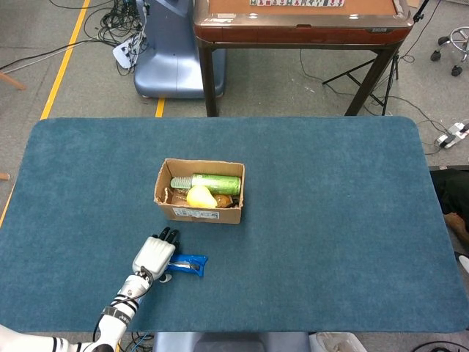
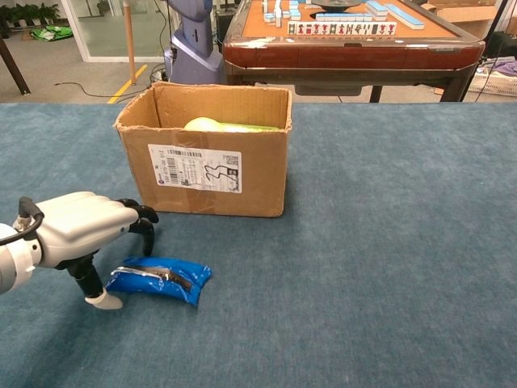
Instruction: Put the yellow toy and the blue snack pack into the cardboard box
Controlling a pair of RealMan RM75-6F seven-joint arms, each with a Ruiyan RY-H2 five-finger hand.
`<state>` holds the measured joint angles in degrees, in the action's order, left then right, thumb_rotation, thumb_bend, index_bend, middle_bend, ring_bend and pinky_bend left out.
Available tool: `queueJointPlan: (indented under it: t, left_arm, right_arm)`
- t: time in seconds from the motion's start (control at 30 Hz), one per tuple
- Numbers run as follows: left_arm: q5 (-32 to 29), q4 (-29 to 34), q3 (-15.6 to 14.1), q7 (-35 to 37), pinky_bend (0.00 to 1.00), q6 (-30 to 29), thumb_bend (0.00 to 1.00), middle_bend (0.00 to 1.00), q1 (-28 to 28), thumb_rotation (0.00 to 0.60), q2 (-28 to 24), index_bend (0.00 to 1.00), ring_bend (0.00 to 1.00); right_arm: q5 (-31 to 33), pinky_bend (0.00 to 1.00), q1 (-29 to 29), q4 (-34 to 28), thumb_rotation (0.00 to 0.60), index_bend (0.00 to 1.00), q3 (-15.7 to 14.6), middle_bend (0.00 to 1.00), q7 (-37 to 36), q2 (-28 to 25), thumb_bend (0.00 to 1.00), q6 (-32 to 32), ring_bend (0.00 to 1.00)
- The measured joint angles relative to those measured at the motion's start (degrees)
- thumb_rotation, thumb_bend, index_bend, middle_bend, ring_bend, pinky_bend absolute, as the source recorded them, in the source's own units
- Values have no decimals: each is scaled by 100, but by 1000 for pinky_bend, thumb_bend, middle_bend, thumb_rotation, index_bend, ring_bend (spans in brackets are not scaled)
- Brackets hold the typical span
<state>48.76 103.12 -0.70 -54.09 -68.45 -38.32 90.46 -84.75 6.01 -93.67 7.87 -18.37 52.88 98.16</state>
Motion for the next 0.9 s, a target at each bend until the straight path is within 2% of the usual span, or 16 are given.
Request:
queueJointPlan:
  t: [0.17,0.33,0.4,0.57,0.67,0.9]
  left_arm:
    - [-144,5,25,14,320,37,235,85,-29,600,-11,401,69]
    - [-169,-23,-13,-12,320,3,421,85,-34,600,-9,476,69]
    - [-166,-26,-26,-8,320,-27,458,84,-26,600,-11,514,69]
    - [-71,20,-39,134,320,-80,500,84,25,600,-68,580,70]
    - [144,125,-71,266,346,-172,512,92,90,600,-187,616,107]
    - [682,698,-156,663,385,-667,512,142,410,600,-939,637,156]
  right_arm:
    - [-3,476,-8,-3,600,463,-1,407,2,-1,89,-17,305]
    - [-10,476,-16,-8,600,463,-5,407,11,-4,88,-34,305]
    - [-7,476,-19,-9,600,463,-4,407,11,-5,89,-40,305]
    - [-1,476,-27,-8,600,463,-3,407,-4,-10,89,-59,305]
    - [3,476,-26,-1,600,463,-3,407,-43,-18,88,-66,305]
    - [24,476,-31,17,600,463,4,407,-95,-27,89,-86,305]
